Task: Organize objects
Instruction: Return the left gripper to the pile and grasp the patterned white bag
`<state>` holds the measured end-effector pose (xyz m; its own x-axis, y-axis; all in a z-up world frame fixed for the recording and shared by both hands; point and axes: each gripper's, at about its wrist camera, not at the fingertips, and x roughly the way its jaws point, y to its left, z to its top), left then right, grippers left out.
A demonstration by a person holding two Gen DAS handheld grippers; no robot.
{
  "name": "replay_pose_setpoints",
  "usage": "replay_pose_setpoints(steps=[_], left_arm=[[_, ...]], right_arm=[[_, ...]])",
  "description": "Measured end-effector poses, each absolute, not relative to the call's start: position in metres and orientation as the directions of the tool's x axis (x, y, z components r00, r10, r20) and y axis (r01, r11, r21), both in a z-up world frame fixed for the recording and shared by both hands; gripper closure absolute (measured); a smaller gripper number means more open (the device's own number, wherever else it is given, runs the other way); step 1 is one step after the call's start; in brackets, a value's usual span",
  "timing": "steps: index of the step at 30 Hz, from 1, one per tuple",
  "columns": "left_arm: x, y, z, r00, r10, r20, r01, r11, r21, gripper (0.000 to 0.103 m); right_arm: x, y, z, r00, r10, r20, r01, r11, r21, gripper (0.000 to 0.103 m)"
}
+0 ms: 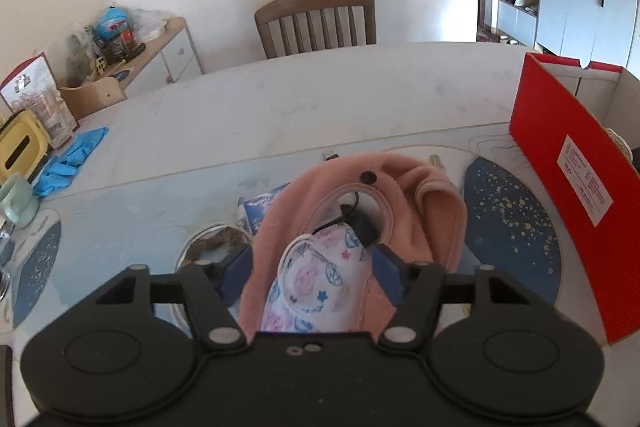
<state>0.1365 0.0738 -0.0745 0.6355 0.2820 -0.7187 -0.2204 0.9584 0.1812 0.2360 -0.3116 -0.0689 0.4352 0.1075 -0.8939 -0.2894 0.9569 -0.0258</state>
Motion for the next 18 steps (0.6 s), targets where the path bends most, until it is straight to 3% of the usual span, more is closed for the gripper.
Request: replay_pose_setpoints(steps=[13, 14, 15, 18], left_arm=[[0.159, 0.089, -0.100, 0.582, 0.270, -0.767, -0.167, 0.963, 0.212, 0.060], [0.158, 0.090, -0.102, 0.576, 0.264, -0.773, -0.163, 0.964, 0.208, 0.066], [0.158, 0.091, -0.104, 0.572, 0.259, -0.778, -0.160, 0.966, 0.203, 0.078], [0.154, 0.092, -0.105, 0.569, 0.280, -0.773, -0.180, 0.960, 0.215, 0.096]], right_arm=[[0.234, -0.311, -0.068, 0.437, 0.099, -0.894, -0.282, 0.959, -0.031, 0.099], [0.234, -0.311, -0.068, 0.436, 0.099, -0.894, -0.281, 0.959, -0.031, 0.099], [0.234, -0.311, -0.069, 0.436, 0.099, -0.894, -0.279, 0.960, -0.030, 0.099], [0.234, -0.311, -0.069, 0.436, 0.098, -0.894, -0.277, 0.960, -0.030, 0.099]])
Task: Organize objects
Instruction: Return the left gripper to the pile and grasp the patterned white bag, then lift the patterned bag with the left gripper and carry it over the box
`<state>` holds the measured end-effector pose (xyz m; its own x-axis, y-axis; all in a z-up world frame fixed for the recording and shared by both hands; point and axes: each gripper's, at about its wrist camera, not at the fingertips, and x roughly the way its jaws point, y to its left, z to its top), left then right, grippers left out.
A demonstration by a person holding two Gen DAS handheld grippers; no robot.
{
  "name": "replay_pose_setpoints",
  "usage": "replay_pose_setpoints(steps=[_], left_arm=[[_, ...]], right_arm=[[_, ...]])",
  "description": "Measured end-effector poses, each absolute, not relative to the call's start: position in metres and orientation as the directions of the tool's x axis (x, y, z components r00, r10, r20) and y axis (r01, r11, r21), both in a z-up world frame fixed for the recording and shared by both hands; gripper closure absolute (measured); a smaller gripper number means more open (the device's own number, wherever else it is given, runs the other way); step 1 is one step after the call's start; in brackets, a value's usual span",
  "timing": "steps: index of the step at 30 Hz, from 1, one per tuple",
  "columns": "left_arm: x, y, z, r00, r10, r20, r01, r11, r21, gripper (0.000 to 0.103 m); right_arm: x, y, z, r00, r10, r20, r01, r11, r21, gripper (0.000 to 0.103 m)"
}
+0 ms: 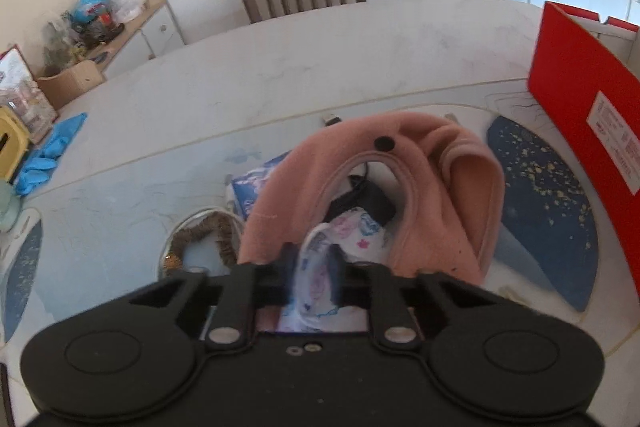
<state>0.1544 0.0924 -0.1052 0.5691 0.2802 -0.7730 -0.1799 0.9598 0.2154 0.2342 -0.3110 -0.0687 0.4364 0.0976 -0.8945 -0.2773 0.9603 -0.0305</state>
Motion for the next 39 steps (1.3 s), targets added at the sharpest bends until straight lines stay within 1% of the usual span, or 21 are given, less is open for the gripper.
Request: replay_pose_setpoints(steps=[3, 7, 12, 20, 23, 30, 35, 39], left_arm=[[0.150, 0.093, -0.101, 0.581, 0.283, -0.763, -0.199, 0.958, 0.204, 0.102], [0.143, 0.089, -0.089, 0.605, 0.295, -0.739, -0.218, 0.955, 0.203, 0.103], [0.133, 0.083, -0.068, 0.637, 0.268, -0.723, -0.217, 0.962, 0.166, 0.103], [0.129, 0.070, -0.034, 0.704, 0.227, -0.672, -0.208, 0.972, 0.110, 0.103], [0.132, 0.061, -0.020, 0.729, 0.190, -0.658, -0.179, 0.980, 0.084, 0.103], [0.153, 0.018, 0.013, 0.781, 0.073, -0.620, -0.046, 0.997, 0.059, 0.103], [0.169, -0.020, 0.030, 0.811, -0.013, -0.586, 0.061, 0.996, 0.061, 0.103], [0.184, -0.052, 0.033, 0.813, -0.069, -0.578, 0.140, 0.987, 0.080, 0.103]], right_arm=[[0.235, -0.311, -0.069, 0.436, 0.097, -0.895, -0.274, 0.961, -0.029, 0.099], [0.235, -0.311, -0.070, 0.436, 0.098, -0.895, -0.273, 0.962, -0.027, 0.099], [0.236, -0.310, -0.070, 0.435, 0.101, -0.895, -0.272, 0.962, -0.024, 0.099], [0.237, -0.310, -0.070, 0.436, 0.103, -0.894, -0.273, 0.962, -0.023, 0.099], [0.237, -0.310, -0.069, 0.436, 0.103, -0.894, -0.273, 0.962, -0.023, 0.099], [0.239, -0.307, -0.069, 0.440, 0.103, -0.892, -0.278, 0.960, -0.026, 0.099], [0.238, -0.308, -0.069, 0.441, 0.105, -0.891, -0.279, 0.960, -0.025, 0.099], [0.238, -0.308, -0.069, 0.442, 0.107, -0.891, -0.279, 0.960, -0.023, 0.099]])
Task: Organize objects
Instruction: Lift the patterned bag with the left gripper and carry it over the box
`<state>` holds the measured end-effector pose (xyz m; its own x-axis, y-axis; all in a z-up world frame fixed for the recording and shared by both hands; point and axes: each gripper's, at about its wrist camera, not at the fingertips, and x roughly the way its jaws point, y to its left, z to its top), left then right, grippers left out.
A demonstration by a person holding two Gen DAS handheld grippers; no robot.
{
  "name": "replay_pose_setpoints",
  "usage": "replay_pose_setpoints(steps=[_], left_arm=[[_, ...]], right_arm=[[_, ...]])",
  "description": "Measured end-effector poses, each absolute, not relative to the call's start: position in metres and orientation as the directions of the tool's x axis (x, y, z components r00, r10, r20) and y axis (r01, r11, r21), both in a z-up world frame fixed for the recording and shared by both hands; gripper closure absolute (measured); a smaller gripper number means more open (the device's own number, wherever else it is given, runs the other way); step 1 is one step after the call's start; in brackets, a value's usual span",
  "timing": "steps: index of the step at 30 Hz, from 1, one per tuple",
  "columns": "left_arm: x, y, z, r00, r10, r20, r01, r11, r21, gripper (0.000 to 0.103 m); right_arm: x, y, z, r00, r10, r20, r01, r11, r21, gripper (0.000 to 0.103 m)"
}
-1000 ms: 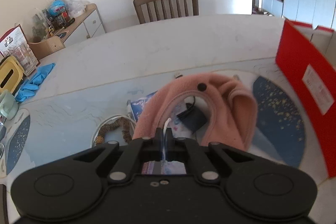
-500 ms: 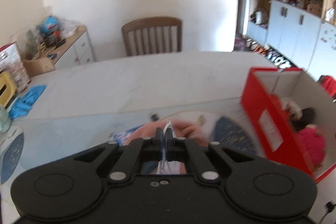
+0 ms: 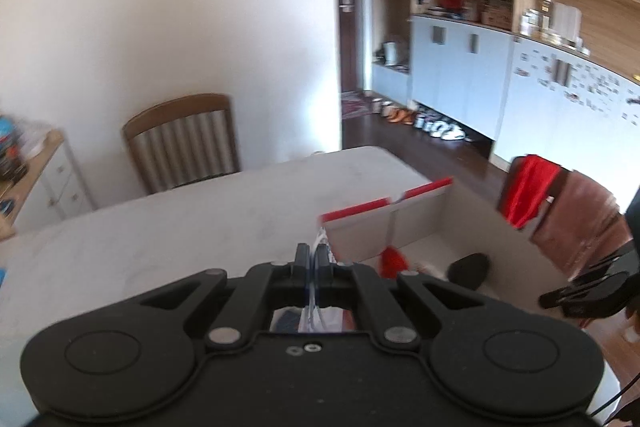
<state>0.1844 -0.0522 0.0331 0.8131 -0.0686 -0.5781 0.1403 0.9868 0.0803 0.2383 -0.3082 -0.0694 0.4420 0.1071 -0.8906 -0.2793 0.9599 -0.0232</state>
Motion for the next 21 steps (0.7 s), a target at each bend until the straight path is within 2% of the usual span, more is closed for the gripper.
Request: replay_pose_setpoints(steps=[5, 15, 21], left_arm=[[0.204, -0.087, 0.023, 0.795, -0.115, -0.595, 0.209, 0.973, 0.092, 0.103], [0.234, -0.130, -0.010, 0.706, -0.224, -0.672, 0.306, 0.952, 0.004, 0.103], [0.242, -0.153, -0.029, 0.675, -0.244, -0.697, 0.355, 0.935, 0.017, 0.103]], right_arm=[[0.238, -0.308, -0.070, 0.445, 0.108, -0.889, -0.284, 0.958, -0.026, 0.099], [0.237, -0.308, -0.070, 0.446, 0.107, -0.888, -0.298, 0.954, -0.034, 0.099], [0.237, -0.310, -0.069, 0.445, 0.112, -0.889, -0.302, 0.953, -0.030, 0.099]])
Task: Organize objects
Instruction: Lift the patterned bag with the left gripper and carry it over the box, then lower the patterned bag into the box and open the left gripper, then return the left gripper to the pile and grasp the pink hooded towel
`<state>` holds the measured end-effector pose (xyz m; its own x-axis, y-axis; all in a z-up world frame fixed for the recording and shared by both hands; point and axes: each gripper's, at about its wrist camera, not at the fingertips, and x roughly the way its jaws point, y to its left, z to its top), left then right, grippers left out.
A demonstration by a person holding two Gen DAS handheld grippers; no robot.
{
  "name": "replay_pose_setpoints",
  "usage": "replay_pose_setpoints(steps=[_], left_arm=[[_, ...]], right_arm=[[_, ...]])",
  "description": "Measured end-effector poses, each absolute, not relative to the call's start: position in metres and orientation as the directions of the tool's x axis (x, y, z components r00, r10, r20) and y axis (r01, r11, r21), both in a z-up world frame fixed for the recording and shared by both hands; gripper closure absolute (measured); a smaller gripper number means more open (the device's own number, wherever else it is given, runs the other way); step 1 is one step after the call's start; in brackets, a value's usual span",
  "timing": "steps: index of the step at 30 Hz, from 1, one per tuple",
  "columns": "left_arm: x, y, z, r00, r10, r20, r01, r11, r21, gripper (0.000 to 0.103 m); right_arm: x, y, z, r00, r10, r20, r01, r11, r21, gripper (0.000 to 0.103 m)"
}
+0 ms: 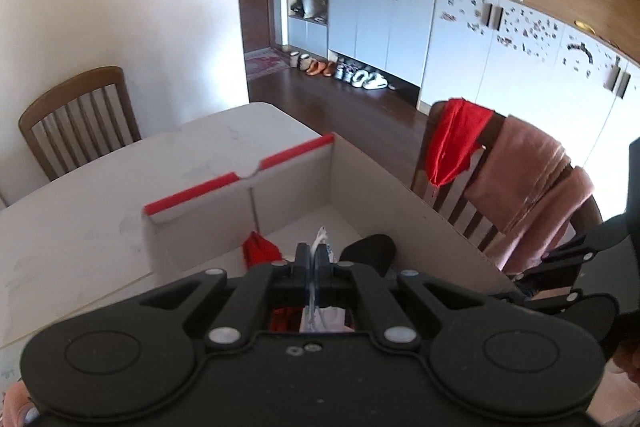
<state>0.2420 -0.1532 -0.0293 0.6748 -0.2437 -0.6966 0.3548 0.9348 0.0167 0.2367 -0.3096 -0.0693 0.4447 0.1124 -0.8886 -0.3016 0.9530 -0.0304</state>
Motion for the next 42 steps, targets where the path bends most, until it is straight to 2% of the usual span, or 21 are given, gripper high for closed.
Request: replay_pose_setpoints(steps=[10, 13, 17, 19, 32, 42], left_arm=[[0.257, -0.156, -0.059, 0.627, -0.149, -0.764, 0.333, 0.939, 0.090, 0.102], [0.258, -0.156, -0.066, 0.606, -0.131, -0.784, 0.333, 0.938, 0.101, 0.099], [0.259, -0.154, -0.072, 0.579, -0.125, -0.806, 0.340, 0.935, 0.099, 0.084], [0.258, -0.154, -0.073, 0.574, -0.123, -0.809, 0.342, 0.934, 0.101, 0.082], [0.243, -0.147, -0.056, 0.622, -0.136, -0.771, 0.323, 0.942, 0.094, 0.032], [0.223, -0.123, -0.028, 0.656, -0.147, -0.741, 0.259, 0.965, 0.039, 0.022]], right_arm=[[0.235, -0.308, -0.068, 0.451, 0.111, -0.886, -0.310, 0.950, -0.039, 0.099], [0.236, -0.309, -0.068, 0.450, 0.112, -0.886, -0.309, 0.950, -0.037, 0.099], [0.235, -0.309, -0.069, 0.450, 0.113, -0.886, -0.309, 0.950, -0.036, 0.099], [0.236, -0.309, -0.069, 0.449, 0.113, -0.886, -0.308, 0.951, -0.035, 0.099], [0.235, -0.308, -0.068, 0.451, 0.113, -0.885, -0.306, 0.951, -0.034, 0.099], [0.235, -0.309, -0.069, 0.448, 0.114, -0.887, -0.307, 0.951, -0.033, 0.099]])
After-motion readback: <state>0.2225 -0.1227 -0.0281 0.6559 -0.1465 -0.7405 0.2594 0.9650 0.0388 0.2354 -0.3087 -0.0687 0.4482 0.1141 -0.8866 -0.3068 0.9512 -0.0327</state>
